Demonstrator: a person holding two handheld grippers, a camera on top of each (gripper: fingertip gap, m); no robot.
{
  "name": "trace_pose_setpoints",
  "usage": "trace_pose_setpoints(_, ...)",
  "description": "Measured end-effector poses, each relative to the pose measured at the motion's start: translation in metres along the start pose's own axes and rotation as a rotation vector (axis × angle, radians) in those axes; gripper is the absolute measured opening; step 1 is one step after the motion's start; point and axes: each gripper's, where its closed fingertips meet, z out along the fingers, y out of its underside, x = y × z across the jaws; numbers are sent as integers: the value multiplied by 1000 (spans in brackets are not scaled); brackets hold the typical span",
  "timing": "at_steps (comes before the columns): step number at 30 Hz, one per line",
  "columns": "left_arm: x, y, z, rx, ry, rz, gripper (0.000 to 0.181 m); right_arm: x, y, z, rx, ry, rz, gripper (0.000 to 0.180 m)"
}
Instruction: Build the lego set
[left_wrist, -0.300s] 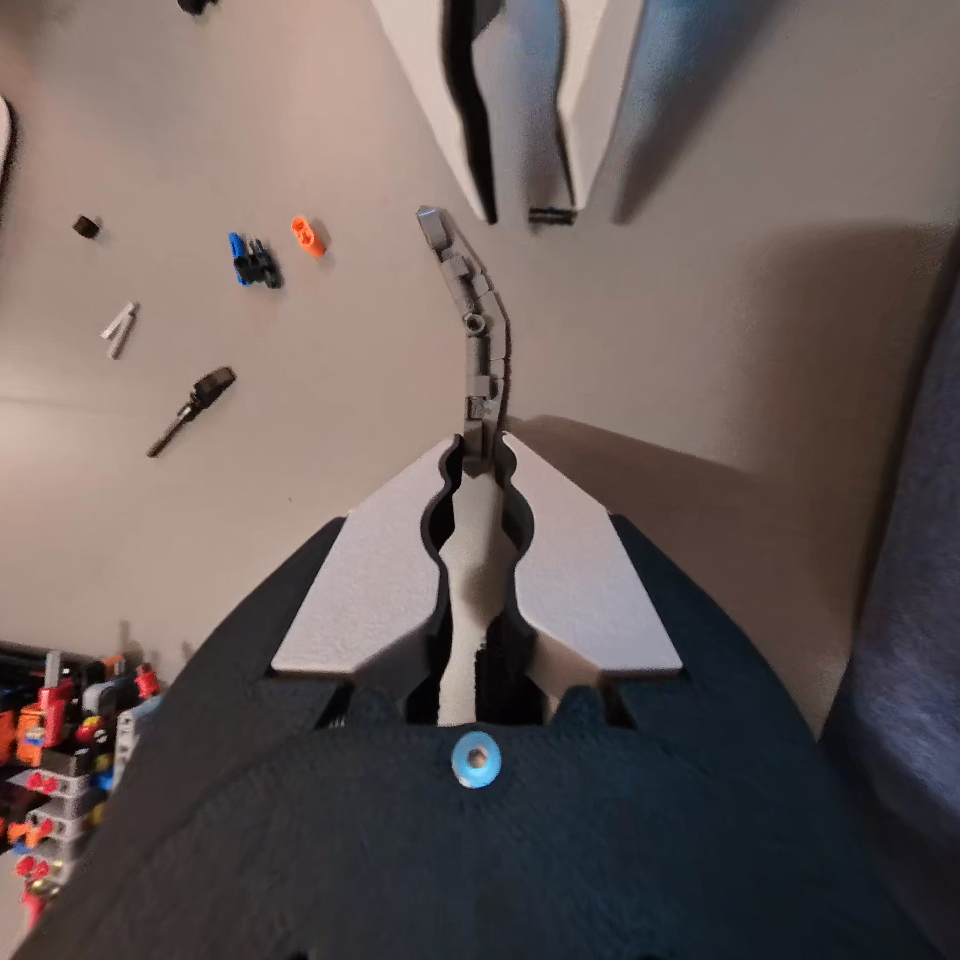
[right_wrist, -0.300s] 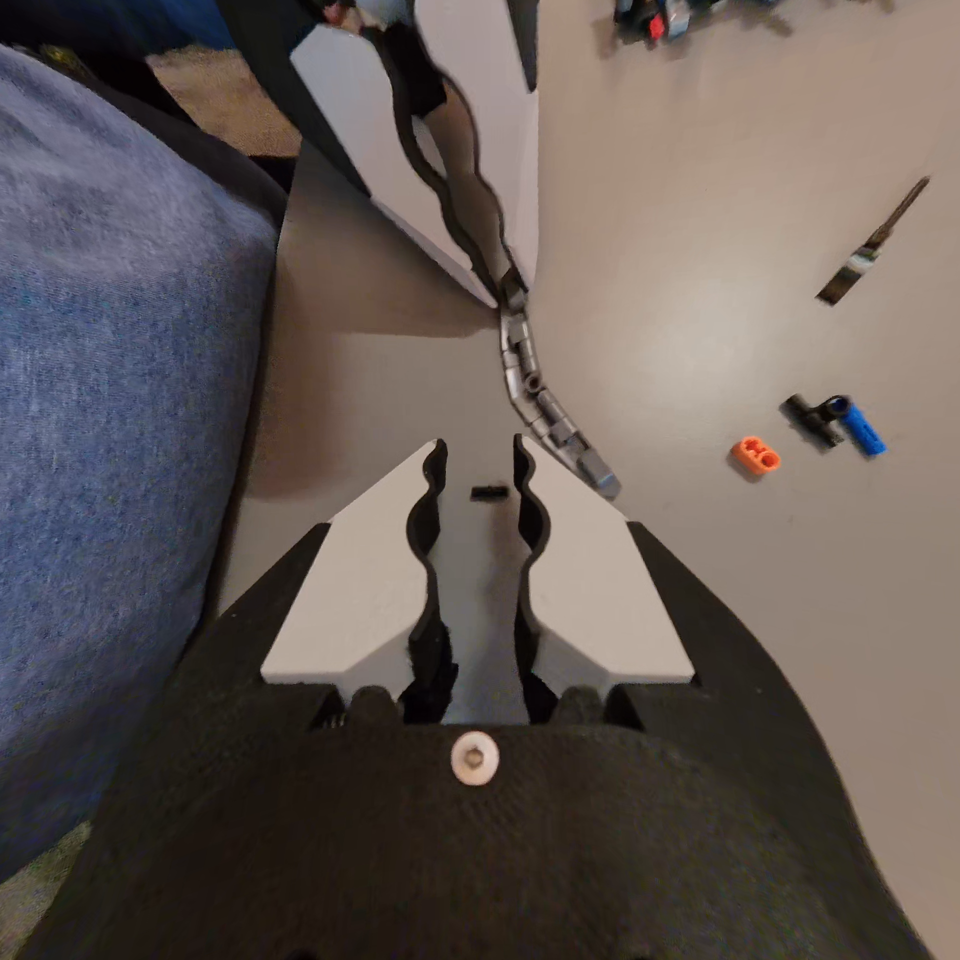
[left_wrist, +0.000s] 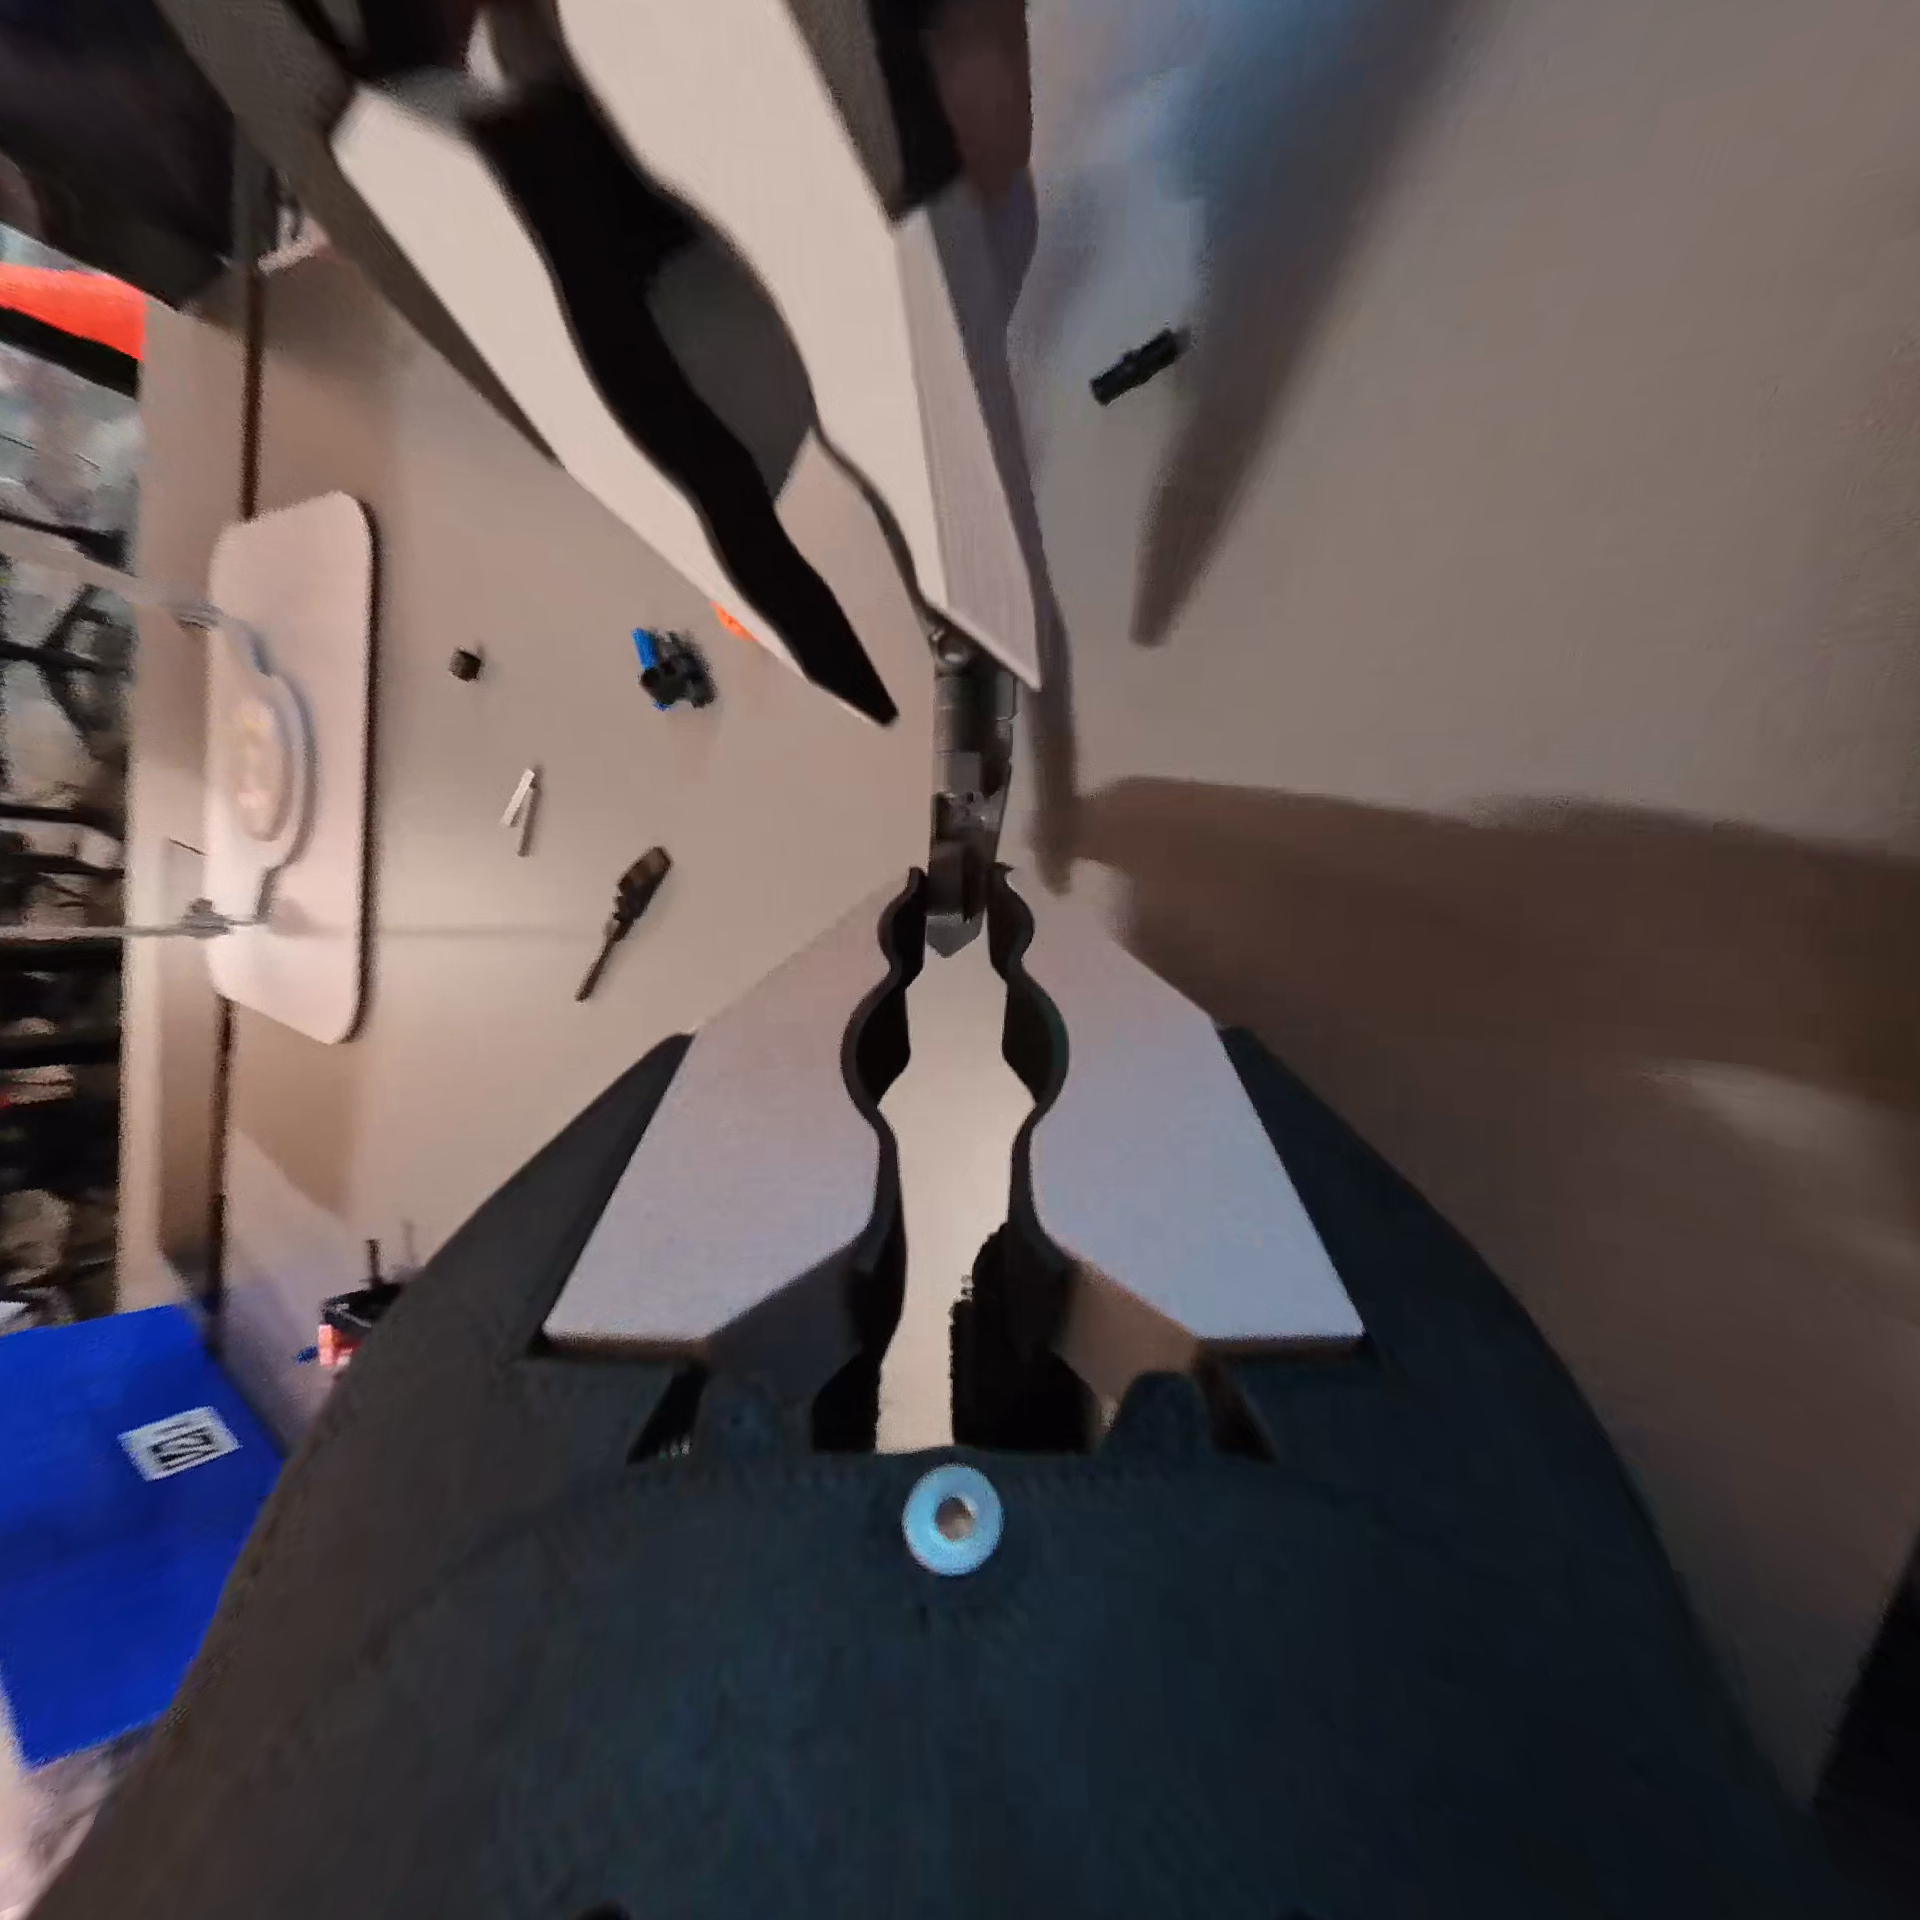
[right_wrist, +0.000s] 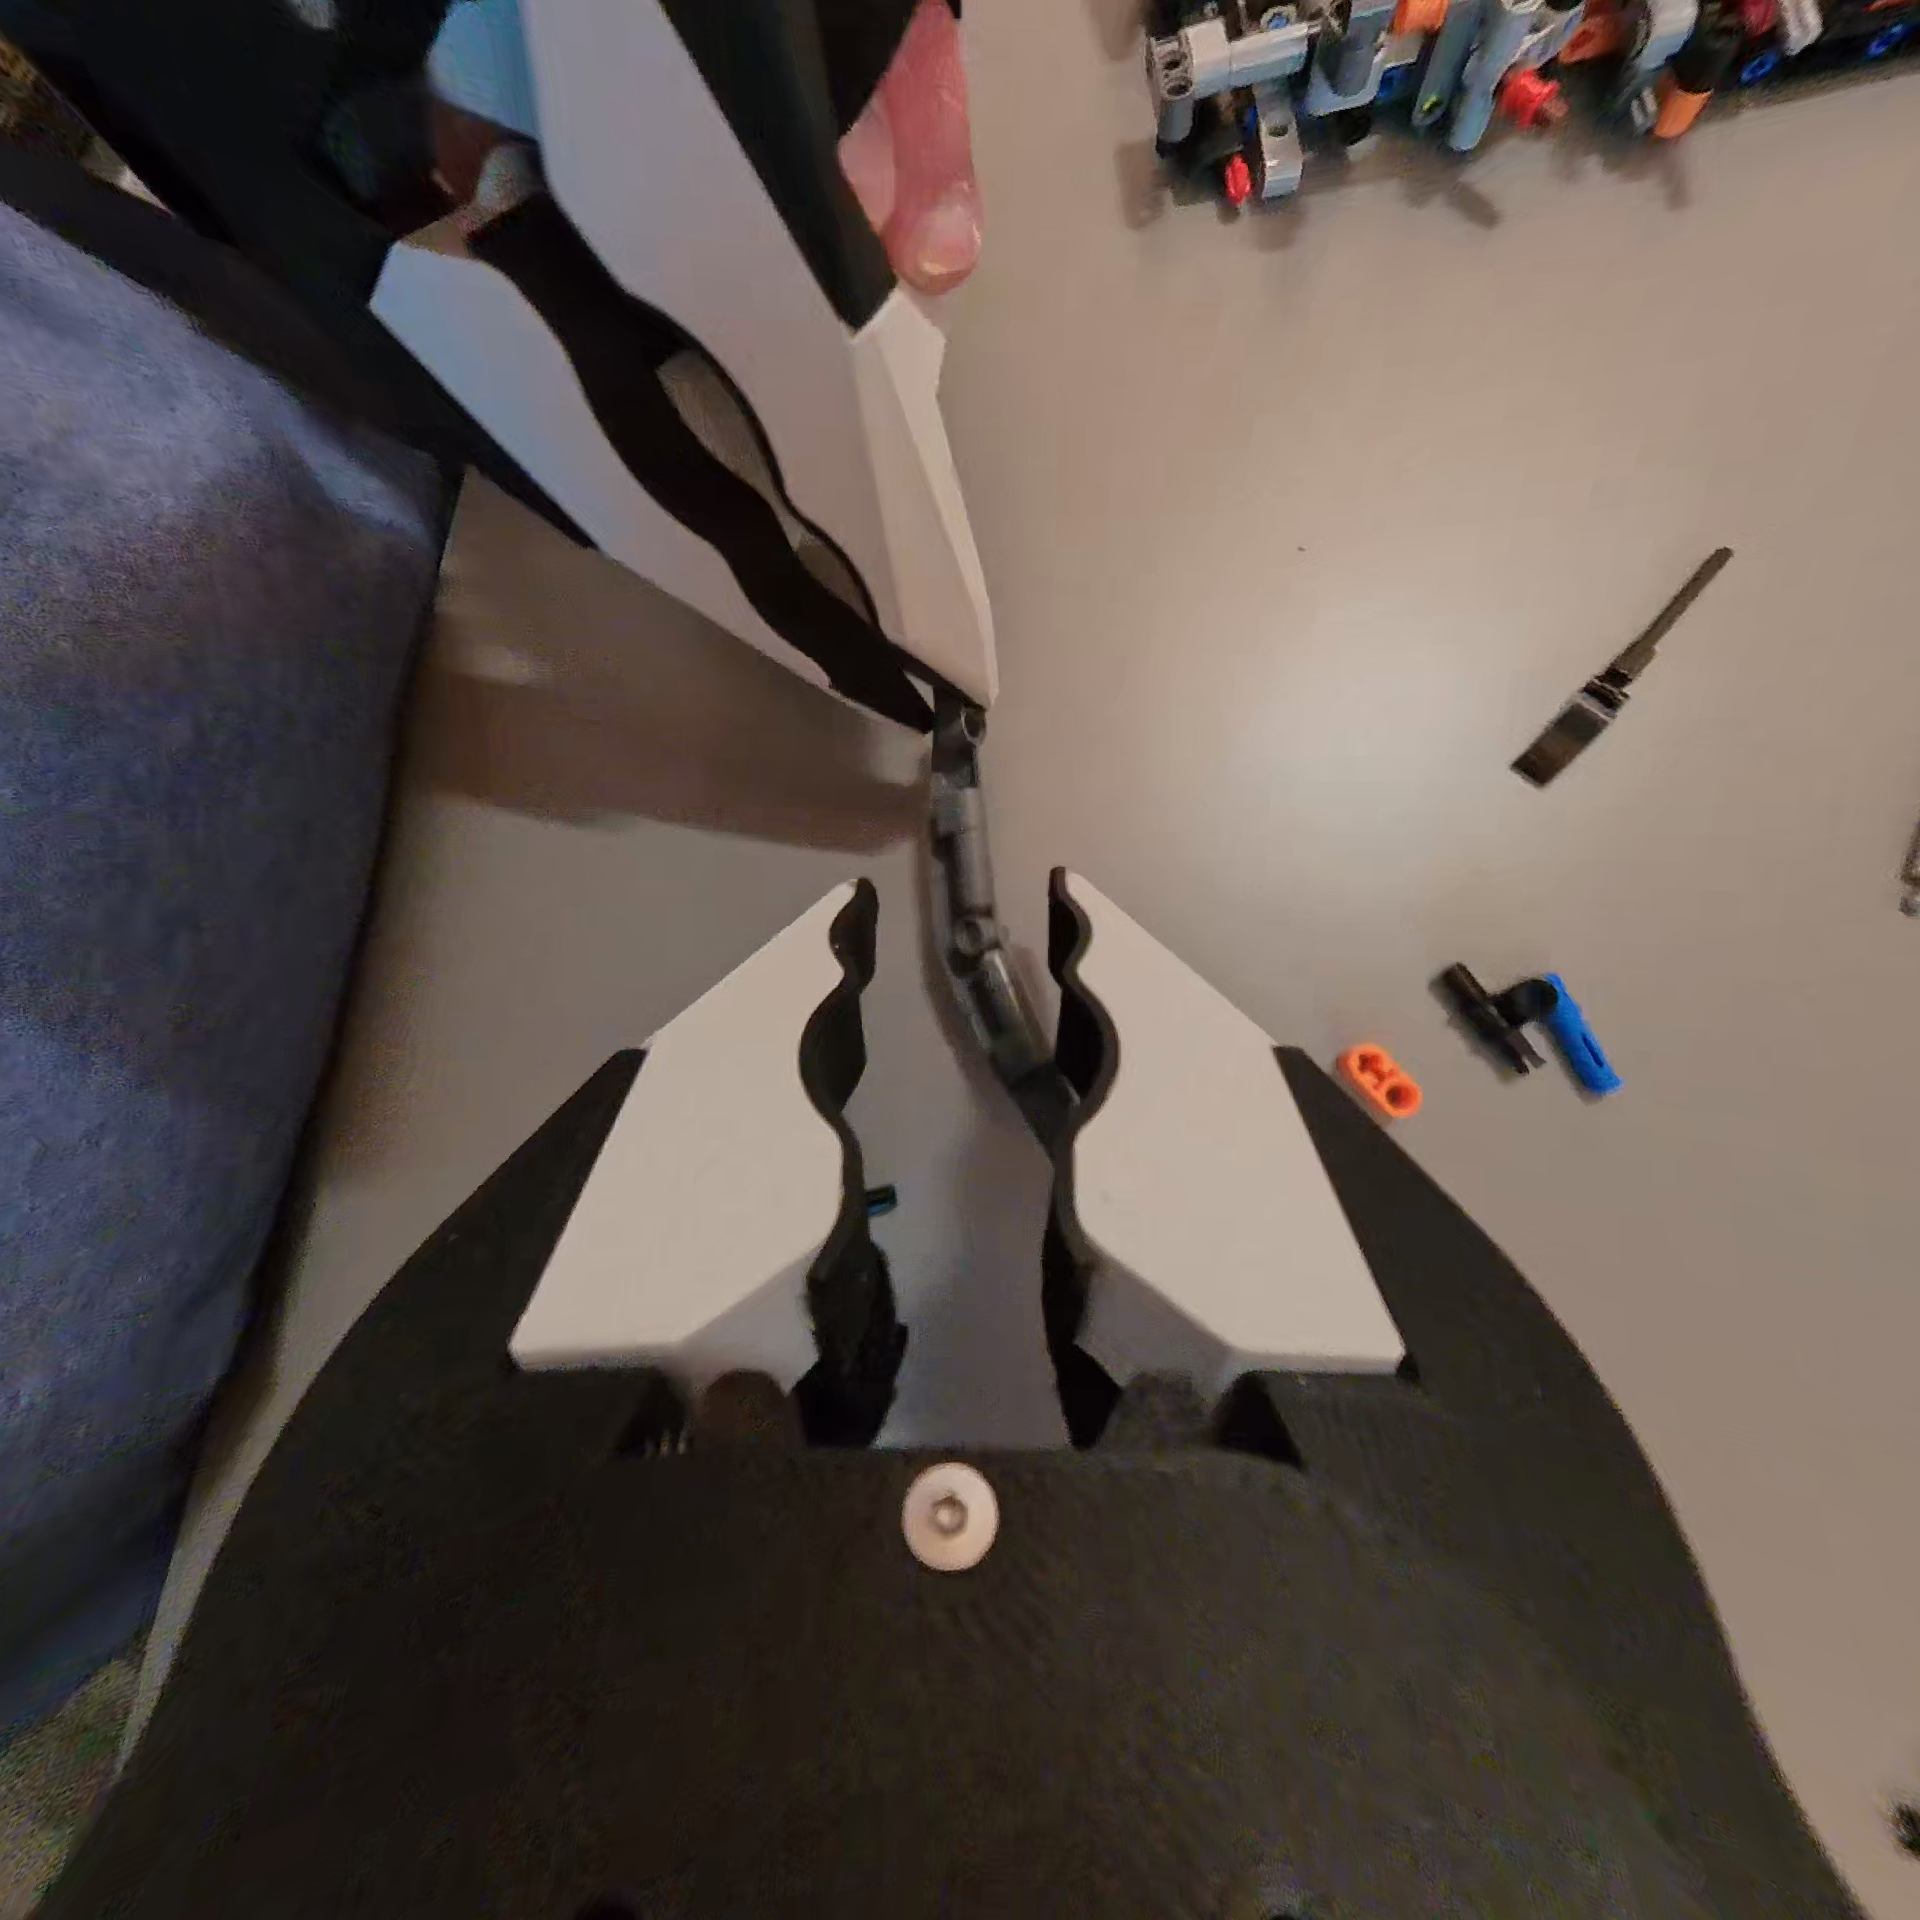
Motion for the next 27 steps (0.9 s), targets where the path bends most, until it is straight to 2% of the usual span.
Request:
trace_pose_setpoints(1, -2, -2, 0, -1, -22, 26, 9, 0, 2, 4, -21, -24, 12, 30)
trace_pose_setpoints(2, -4, -3, 0, -4, -41, 51, 9, -1, 8, 9, -59, -63, 30, 25)
trace_pose_setpoints(3, -4, -4, 1, -5, -50, 73, 8, 0, 13, 13, -85, -76, 40, 11)
trace_pose_setpoints(6, -11, -6, 1, -3, -100, 89, 8, 1, 12, 14, -68, -83, 21, 6)
trace_pose_setpoints(10, -30, -10, -10, 97, -113, -161, 19, 9, -2, -2, 79, -19, 58, 6)
trace_pose_setpoints(14, -39, -30, -23, 358, 49, -559, 27, 1, -15, -13, 203, -27, 50, 5)
trace_pose_setpoints(16, -44, -37, -29, 462, 124, -694, 25, 0, -20, -17, 257, -21, 43, 5)
trace_pose_setpoints(20, -41, -48, -31, 566, 228, -784, 7, -3, -31, -26, 341, -34, 49, 5)
trace_pose_setpoints(27, -47, -51, -40, 684, 306, -906, 5, -3, -40, -32, 426, -47, 77, 6)
